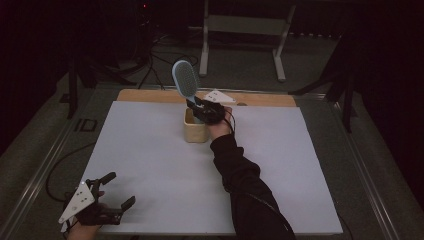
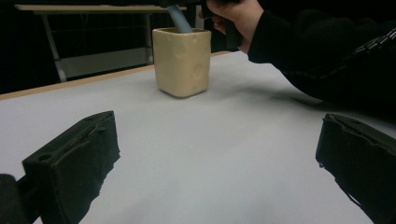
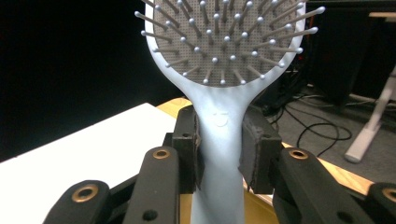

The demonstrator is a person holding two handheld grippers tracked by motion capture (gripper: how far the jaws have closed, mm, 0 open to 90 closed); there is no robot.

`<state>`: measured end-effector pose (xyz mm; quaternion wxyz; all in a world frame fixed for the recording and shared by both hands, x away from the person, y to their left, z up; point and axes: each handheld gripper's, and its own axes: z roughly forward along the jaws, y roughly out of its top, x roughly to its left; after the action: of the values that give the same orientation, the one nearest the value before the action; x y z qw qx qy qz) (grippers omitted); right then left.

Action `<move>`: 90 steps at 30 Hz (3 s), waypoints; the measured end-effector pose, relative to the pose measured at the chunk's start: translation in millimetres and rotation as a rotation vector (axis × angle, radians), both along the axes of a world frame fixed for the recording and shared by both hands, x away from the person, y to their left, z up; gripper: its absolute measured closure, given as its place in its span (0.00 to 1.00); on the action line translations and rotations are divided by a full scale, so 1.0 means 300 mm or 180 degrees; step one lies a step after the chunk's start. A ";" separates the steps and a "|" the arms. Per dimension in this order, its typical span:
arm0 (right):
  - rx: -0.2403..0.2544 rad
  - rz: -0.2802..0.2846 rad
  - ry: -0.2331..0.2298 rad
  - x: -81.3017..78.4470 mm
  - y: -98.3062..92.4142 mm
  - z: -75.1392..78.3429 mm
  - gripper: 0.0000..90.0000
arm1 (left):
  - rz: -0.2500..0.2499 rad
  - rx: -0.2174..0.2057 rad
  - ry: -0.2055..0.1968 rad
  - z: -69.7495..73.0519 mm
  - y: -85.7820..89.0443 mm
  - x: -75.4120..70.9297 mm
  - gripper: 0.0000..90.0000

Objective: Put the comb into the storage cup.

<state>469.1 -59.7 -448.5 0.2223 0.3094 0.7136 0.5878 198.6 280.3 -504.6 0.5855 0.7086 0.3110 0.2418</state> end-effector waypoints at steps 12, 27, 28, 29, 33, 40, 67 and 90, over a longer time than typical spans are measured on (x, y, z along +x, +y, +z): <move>-0.0073 -0.0028 -0.0138 -0.028 -0.010 -0.041 0.76 | 0.0000 0.0012 0.0013 -0.002 -0.001 0.001 0.00; -0.0009 0.0290 -0.0071 -0.043 -0.023 -0.014 0.11 | 0.0000 0.0013 0.0005 -0.001 -0.001 0.001 0.00; -0.0010 0.0320 -0.0051 -0.042 -0.025 -0.014 0.11 | 0.0001 0.0015 0.0005 -0.001 -0.001 0.001 0.00; -0.0024 0.0305 -0.0056 -0.044 -0.026 -0.014 0.11 | 0.0001 0.0017 0.0005 -0.001 -0.002 0.001 0.00; -0.0107 0.0363 0.0009 -0.049 -0.027 -0.016 0.11 | 0.0002 0.0020 0.0003 -0.001 -0.002 0.000 0.00; -0.0174 0.0488 0.0130 -0.053 -0.038 -0.013 0.11 | 0.0006 0.0041 0.0005 -0.001 -0.004 0.001 0.00; -0.0459 0.0570 0.0246 -0.086 -0.091 0.025 0.11 | 0.0018 0.0076 0.0027 -0.003 -0.008 0.008 0.00; -0.0595 0.0500 0.0288 -0.147 -0.224 0.042 0.11 | 0.0062 0.0087 0.0039 -0.006 -0.001 -0.003 0.00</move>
<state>425.0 -127.0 -435.9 0.1710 0.2568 0.7967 0.5197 197.7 279.9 -506.3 0.5714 0.7149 0.3182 0.2474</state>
